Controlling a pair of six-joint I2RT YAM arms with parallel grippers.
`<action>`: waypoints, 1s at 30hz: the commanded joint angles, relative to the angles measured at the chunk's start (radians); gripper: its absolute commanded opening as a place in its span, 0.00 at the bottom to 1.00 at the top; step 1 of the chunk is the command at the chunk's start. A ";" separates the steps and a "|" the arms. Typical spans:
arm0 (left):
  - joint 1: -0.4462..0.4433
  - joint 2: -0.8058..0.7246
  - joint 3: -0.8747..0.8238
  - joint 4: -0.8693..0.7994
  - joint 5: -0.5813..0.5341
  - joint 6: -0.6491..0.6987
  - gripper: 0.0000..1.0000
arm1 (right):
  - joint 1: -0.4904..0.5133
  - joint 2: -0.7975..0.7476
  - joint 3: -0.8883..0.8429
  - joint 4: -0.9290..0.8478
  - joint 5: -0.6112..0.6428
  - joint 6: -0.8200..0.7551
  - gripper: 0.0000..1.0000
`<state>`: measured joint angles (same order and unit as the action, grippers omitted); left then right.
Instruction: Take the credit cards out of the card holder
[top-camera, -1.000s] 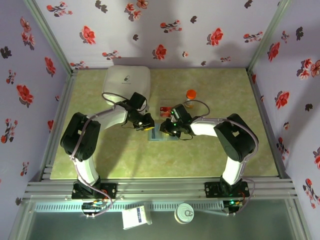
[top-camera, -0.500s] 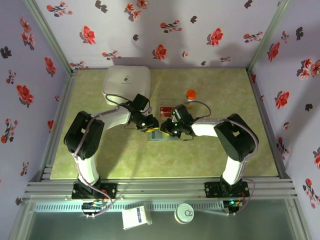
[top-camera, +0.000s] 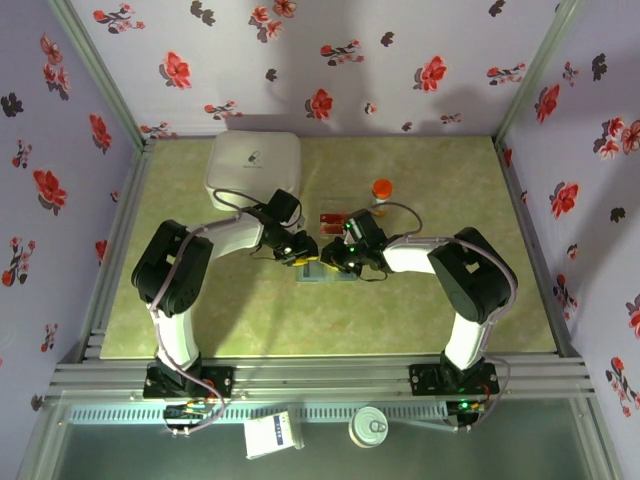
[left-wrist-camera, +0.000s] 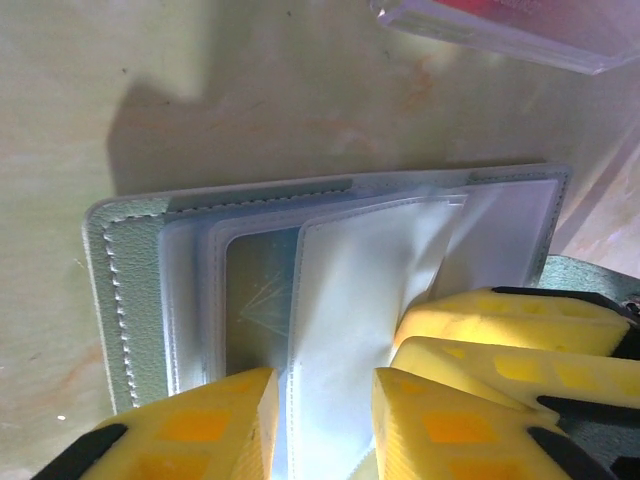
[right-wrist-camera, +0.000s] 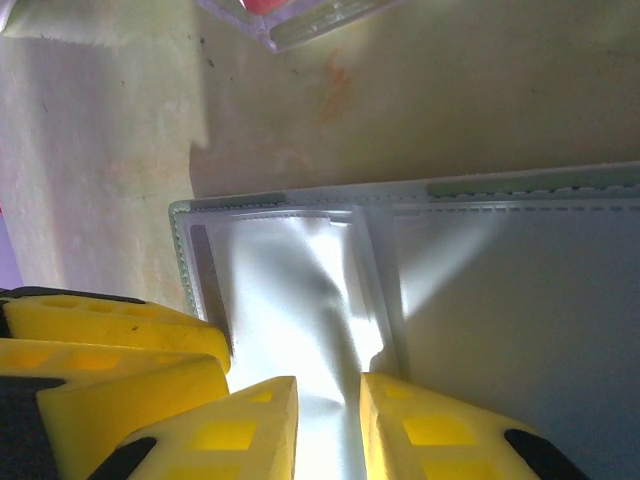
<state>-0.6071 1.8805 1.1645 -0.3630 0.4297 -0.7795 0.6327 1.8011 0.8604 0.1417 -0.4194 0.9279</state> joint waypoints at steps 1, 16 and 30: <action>-0.008 0.008 0.009 0.022 0.019 -0.009 0.24 | -0.007 -0.007 -0.024 -0.004 -0.001 0.011 0.23; -0.010 -0.017 0.013 -0.036 -0.042 0.015 0.22 | -0.007 -0.005 -0.023 -0.018 0.013 0.007 0.21; -0.022 0.017 0.041 -0.047 -0.046 0.018 0.31 | -0.027 0.014 -0.062 0.064 -0.020 0.046 0.16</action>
<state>-0.6178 1.8805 1.1759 -0.3824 0.3958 -0.7757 0.6186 1.7996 0.8249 0.1925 -0.4316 0.9474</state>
